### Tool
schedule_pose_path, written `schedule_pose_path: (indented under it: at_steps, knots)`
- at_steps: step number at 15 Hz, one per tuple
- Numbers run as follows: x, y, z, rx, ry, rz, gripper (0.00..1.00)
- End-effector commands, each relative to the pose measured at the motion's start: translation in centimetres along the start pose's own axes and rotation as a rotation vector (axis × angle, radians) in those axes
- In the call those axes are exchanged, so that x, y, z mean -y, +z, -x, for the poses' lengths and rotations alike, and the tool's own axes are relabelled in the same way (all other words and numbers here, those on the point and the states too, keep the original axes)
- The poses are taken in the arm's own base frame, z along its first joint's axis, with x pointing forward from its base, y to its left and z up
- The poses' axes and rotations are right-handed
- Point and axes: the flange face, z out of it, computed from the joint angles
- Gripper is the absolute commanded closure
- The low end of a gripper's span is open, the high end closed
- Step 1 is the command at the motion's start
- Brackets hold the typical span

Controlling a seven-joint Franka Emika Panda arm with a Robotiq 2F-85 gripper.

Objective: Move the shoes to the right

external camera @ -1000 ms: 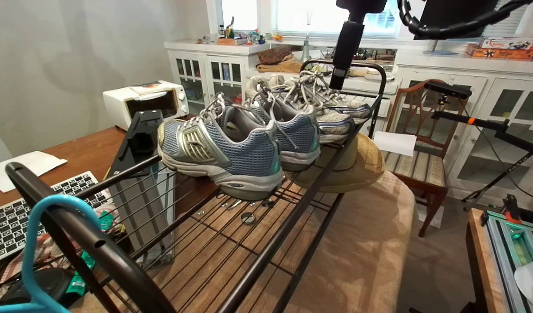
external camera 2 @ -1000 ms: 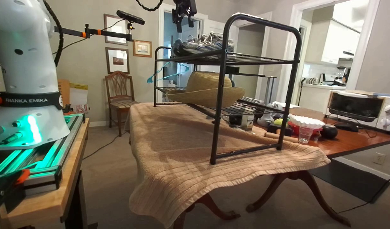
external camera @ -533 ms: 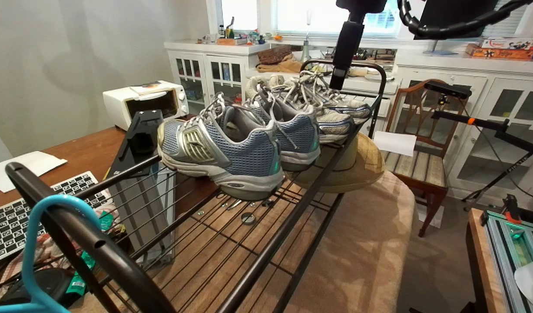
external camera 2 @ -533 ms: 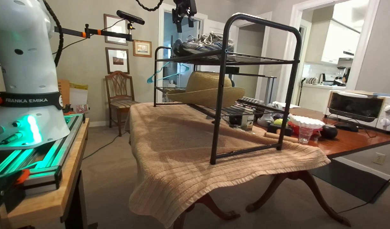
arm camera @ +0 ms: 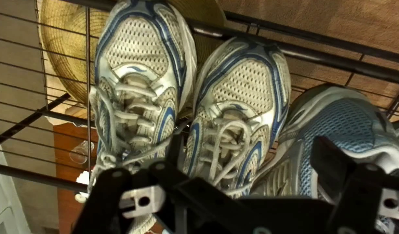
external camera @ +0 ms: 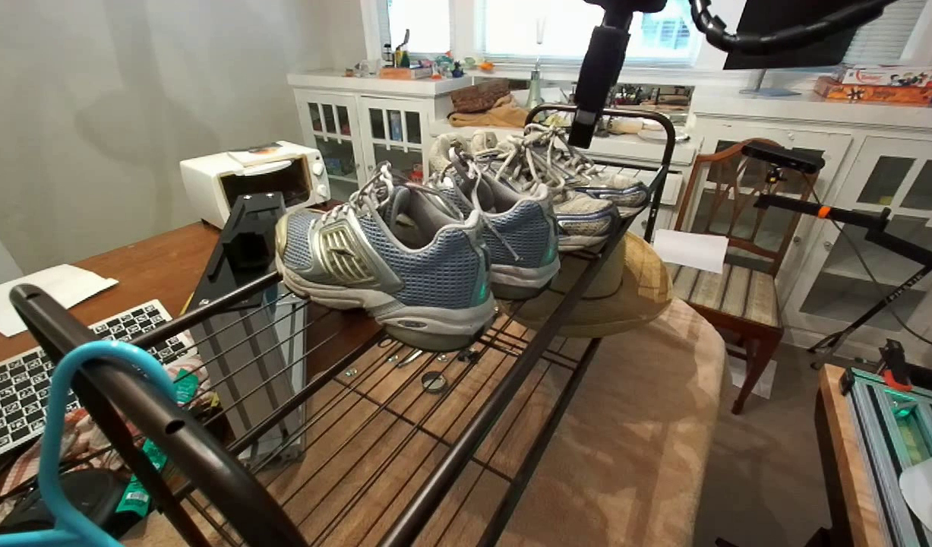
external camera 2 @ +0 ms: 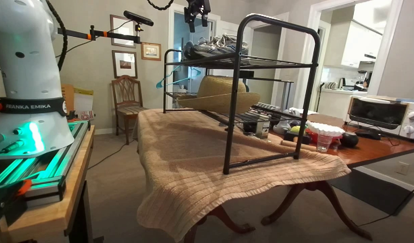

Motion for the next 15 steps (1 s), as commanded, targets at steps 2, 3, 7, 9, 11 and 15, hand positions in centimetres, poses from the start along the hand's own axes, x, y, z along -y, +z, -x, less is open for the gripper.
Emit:
schedule_pose_path:
  at_steps: [2, 3, 7, 9, 11, 15]
  knots:
    - [1.2, -1.7, -3.4, -0.04, -0.023, -0.003, 0.0]
    - [1.5, -1.9, -4.2, -0.042, -0.024, -0.013, 0.0]
    - [3.6, -2.1, -6.6, -0.037, -0.043, -0.026, 0.0]
    - [2.8, -2.2, -5.5, -0.06, -0.049, -0.027, 0.0]
    - [2.7, -2.1, -5.5, -0.06, -0.048, -0.027, 0.0]
    - [2.5, -2.4, -5.4, -0.065, -0.044, -0.026, 0.0]
